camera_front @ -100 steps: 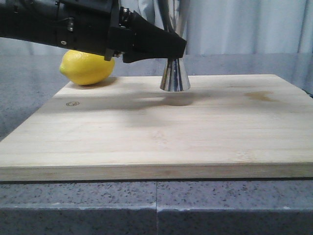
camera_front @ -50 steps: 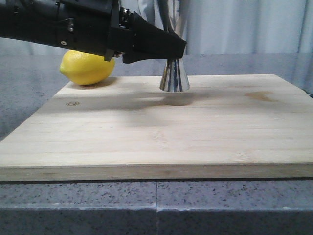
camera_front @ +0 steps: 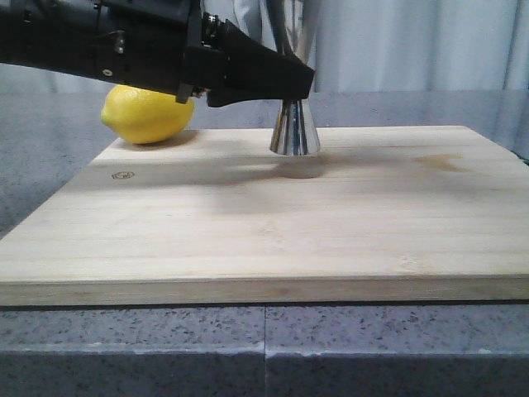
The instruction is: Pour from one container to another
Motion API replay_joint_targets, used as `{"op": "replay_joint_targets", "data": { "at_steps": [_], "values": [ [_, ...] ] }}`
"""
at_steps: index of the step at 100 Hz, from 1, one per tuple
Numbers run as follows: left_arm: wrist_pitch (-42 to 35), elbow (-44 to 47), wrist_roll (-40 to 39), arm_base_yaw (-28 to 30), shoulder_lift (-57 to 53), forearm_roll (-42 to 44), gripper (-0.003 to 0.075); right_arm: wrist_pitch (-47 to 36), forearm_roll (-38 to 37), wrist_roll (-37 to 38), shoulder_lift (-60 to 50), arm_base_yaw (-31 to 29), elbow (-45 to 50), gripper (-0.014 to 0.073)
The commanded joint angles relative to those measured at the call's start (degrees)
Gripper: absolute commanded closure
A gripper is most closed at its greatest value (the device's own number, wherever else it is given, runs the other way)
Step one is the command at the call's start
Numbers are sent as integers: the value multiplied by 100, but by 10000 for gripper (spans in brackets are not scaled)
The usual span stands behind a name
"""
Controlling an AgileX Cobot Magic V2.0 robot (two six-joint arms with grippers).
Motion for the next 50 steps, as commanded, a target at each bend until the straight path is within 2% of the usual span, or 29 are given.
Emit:
{"op": "replay_joint_targets", "data": {
  "at_steps": [1, 50],
  "values": [
    [330, -162, -8, -3, -224, -349, 701, -194, -174, -40, -158, 2, -214, 315],
    [330, -162, -8, -3, -224, -349, 701, -140, -312, -40, -158, 2, -214, 315]
  ]
}}
